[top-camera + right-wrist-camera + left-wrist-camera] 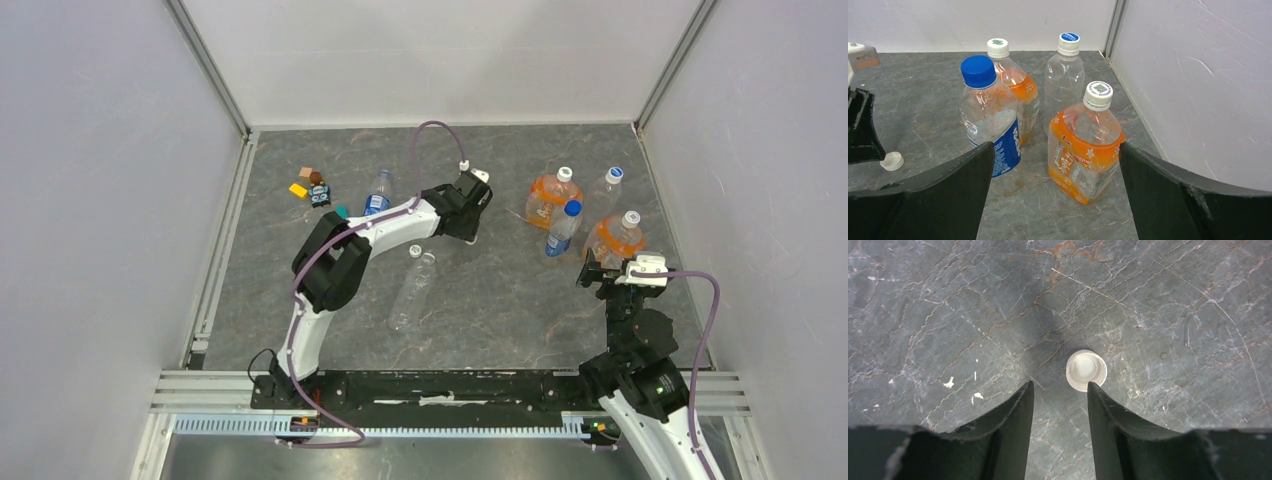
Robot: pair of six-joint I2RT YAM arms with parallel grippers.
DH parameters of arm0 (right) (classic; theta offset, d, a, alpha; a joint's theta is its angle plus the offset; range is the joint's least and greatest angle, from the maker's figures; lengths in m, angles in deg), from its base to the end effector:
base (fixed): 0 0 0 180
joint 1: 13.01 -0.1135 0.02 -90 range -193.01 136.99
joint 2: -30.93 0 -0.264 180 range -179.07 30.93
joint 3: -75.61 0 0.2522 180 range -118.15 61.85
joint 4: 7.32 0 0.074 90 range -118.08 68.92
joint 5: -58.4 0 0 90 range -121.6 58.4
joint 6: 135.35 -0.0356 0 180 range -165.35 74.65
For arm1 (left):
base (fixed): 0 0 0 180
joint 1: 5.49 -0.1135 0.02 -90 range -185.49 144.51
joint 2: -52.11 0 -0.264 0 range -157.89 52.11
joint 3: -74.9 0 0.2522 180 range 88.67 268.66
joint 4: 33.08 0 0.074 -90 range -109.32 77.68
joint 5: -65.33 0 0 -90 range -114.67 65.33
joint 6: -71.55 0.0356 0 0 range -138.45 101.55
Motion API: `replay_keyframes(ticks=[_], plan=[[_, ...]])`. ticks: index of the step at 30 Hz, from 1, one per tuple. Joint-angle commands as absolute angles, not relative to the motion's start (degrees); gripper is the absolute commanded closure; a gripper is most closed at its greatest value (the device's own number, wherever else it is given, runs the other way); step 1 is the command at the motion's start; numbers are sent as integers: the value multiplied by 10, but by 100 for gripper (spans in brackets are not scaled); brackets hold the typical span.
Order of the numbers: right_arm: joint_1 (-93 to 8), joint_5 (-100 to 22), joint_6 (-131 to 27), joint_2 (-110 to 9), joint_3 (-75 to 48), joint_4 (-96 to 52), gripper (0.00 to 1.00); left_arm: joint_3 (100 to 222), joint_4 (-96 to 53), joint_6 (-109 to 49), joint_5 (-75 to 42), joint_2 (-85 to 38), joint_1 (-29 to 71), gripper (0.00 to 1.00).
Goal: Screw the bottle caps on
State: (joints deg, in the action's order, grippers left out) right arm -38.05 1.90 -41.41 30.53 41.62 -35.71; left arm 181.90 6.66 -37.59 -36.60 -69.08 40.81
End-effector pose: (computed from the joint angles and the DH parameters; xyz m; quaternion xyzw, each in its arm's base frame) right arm 0.0712 0.0116 0.2643 0.0445 0.6784 -0.0616 0.7308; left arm 0.3268 -0.3313 0.1895 0.1908 0.9268 -0.0833 0.3125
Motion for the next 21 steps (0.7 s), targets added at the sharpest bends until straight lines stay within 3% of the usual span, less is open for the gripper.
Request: replay_keyframes(ticks=[1,12,18,21], plan=[[-383,19,-408,399,418,-337,2,1865,53,-405,-368,-722,403,52],[-382,16,-409,400,418,-338,2,1871,58,-420,-351,-753,396,72],[-383,-3,-406,398,413,-335,2,1854,42,-432,-320,-731,396,98],[-382,-19,-405,392,404,-335,2,1818,13,-445,-301,-691,394,98]])
